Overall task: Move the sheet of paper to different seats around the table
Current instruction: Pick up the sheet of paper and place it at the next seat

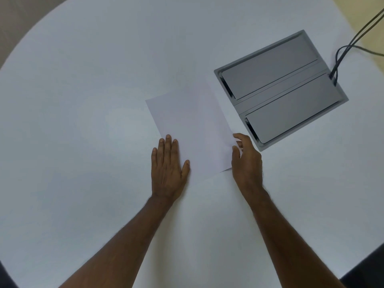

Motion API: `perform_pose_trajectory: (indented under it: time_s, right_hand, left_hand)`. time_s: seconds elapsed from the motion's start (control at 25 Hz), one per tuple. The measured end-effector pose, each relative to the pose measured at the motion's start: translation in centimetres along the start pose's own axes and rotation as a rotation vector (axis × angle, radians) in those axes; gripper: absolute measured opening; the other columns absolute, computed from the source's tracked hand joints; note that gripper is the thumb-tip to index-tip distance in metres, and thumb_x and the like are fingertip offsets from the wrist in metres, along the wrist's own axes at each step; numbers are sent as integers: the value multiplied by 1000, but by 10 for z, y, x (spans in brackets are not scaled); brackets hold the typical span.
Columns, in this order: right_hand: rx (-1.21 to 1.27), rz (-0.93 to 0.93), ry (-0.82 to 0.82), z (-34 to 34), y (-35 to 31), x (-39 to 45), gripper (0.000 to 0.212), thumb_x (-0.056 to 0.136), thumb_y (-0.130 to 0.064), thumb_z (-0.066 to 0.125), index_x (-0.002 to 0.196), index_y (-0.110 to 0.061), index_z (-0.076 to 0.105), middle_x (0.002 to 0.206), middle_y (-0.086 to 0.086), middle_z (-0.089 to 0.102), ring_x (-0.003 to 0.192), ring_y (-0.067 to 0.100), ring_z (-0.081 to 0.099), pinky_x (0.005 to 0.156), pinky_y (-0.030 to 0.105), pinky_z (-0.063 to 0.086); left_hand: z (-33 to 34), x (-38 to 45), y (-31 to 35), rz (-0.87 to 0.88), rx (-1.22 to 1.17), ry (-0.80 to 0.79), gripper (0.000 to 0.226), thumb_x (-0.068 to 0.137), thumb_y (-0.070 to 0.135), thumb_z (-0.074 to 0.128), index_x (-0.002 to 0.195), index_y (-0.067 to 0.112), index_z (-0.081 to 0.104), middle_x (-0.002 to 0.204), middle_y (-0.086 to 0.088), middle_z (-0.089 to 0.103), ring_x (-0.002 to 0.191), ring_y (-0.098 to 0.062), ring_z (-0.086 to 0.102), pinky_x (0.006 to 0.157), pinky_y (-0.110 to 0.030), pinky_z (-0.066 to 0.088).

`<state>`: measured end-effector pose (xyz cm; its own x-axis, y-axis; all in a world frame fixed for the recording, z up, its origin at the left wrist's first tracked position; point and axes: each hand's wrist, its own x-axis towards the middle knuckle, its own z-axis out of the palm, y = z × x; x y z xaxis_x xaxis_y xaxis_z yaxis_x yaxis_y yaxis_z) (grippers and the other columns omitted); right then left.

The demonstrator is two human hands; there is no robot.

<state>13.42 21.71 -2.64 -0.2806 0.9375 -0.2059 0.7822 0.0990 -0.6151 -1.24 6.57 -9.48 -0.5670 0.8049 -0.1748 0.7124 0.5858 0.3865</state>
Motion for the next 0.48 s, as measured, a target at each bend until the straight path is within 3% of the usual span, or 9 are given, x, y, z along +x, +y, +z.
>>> perform_pose_trajectory:
  time_s: [0.12, 0.28, 0.4, 0.48]
  right_hand:
    - [153, 61, -9, -15, -6, -1, 29, 102, -6, 58, 127, -20, 66, 111, -7, 71, 101, 13, 67, 94, 29, 57]
    - [372, 208, -70, -42, -7, -13, 30, 98, -4, 62, 126, -14, 69, 118, 3, 75, 109, 13, 71, 89, 18, 56]
    - [452, 258, -136, -68, -1, -39, 32, 99, -2, 63, 130, -9, 67, 127, 11, 73, 121, 23, 68, 108, 39, 54]
    - [460, 262, -136, -88, 6, -58, 31, 99, -1, 62, 129, -9, 67, 124, 10, 75, 120, 26, 69, 106, 40, 55]
  left_hand:
    - [-13, -1, -3, -36, -235, -42, 74, 105, 46, 41, 165, 12, 11, 174, -6, -2, 161, -22, -3, 131, -39, 0]
    - [-38, -10, 2, -171, -459, 19, 79, 104, 42, 52, 164, 8, 13, 174, -9, 4, 161, -23, 2, 130, -34, 3]
    - [-61, -21, 12, -343, -723, 63, 77, 102, 41, 59, 162, 11, 21, 165, -11, 33, 150, -26, 32, 125, -38, 26]
    - [-71, -26, 21, -535, -1011, 35, 69, 100, 39, 64, 157, 15, 34, 140, -10, 58, 119, -23, 59, 101, -35, 50]
